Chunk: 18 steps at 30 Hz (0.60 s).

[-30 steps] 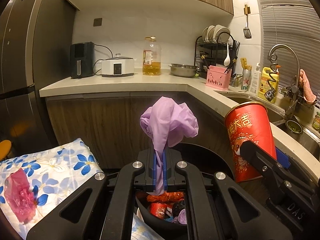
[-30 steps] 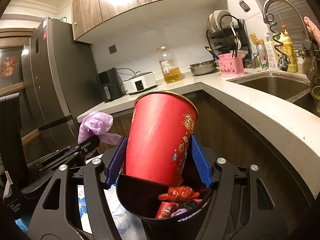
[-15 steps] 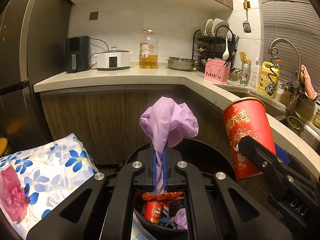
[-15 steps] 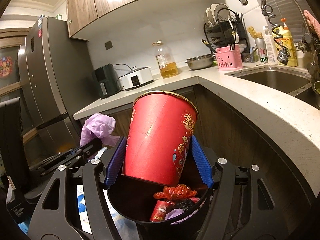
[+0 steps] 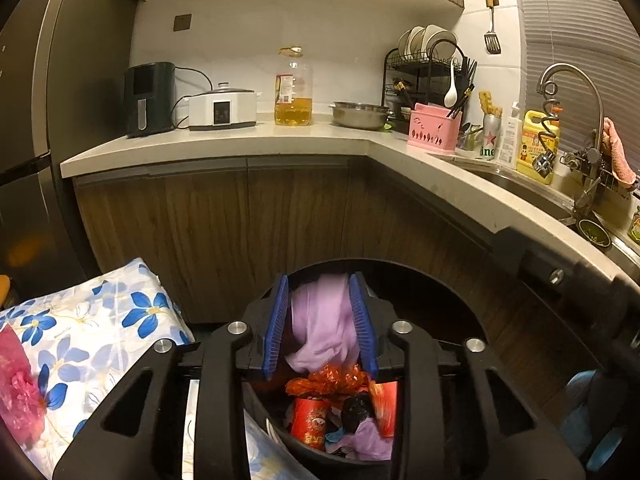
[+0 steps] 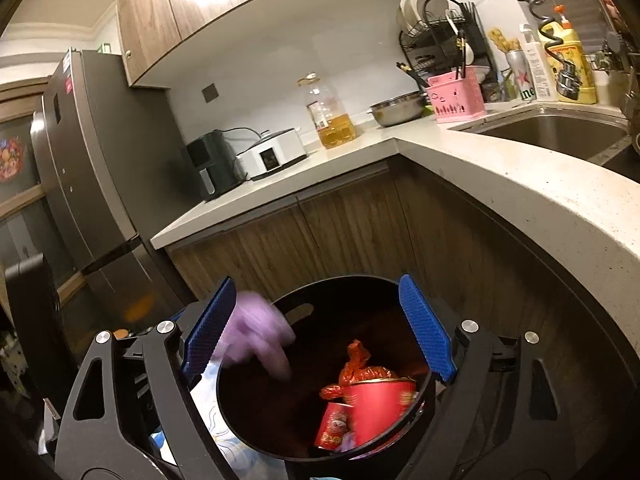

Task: Collect trash
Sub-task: 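Open both grippers to drop the red cup and lilac glove into the bin, then move both tools back over the table toward the pink bag and wrapper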

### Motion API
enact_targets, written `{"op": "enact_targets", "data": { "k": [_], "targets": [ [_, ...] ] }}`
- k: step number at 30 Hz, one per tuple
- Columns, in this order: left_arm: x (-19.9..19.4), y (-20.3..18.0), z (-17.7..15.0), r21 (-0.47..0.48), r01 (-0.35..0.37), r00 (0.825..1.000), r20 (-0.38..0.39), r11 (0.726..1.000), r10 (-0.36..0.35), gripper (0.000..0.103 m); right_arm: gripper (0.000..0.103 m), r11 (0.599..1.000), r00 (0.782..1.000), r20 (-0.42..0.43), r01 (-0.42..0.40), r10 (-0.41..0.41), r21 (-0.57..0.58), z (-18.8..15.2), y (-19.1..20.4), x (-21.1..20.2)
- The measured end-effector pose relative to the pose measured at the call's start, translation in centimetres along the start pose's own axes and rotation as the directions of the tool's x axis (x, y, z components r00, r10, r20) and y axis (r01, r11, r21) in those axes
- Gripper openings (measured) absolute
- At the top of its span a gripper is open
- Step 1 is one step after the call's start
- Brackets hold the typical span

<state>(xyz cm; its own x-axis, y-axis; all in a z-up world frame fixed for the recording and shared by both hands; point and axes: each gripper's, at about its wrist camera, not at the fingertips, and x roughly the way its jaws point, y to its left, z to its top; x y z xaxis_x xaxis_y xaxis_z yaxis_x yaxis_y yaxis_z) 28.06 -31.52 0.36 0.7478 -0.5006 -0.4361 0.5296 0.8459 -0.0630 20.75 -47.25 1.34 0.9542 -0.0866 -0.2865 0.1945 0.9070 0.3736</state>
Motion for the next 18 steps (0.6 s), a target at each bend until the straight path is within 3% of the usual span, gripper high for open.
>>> {"op": "enact_targets", "data": {
  "k": [2, 9, 11, 18],
  "targets": [
    [-0.1, 0.1, -0.2, 0.000, 0.002, 1.000, 0.000, 1.000, -0.002, 0.054, 0.087, 1.000, 1.000, 0.003, 0.009, -0.009, 0.004, 0.0, 0.0, -0.2],
    [-1.5, 0.8, -0.9, 0.001, -0.039, 0.999, 0.022, 0.999, 0.039, 0.075, 0.096, 0.998, 0.998, 0.024, 0.058, -0.058, -0.022, 0.2, 0.9, -1.4],
    [-2.1, 1.4, -1.1, -0.010, -0.057, 0.998, 0.028, 0.998, 0.057, 0.086, 0.098, 0.996, 0.996, 0.032, 0.086, -0.085, -0.038, 0.2, 1.3, -1.9],
    [-5.8, 3.4, -2.5, -0.038, -0.139, 0.989, 0.051, 0.990, 0.140, 0.093, 0.098, 0.978, 0.986, 0.070, 0.158, -0.149, -0.138, -1.2, 4.0, -3.8]
  ]
}}
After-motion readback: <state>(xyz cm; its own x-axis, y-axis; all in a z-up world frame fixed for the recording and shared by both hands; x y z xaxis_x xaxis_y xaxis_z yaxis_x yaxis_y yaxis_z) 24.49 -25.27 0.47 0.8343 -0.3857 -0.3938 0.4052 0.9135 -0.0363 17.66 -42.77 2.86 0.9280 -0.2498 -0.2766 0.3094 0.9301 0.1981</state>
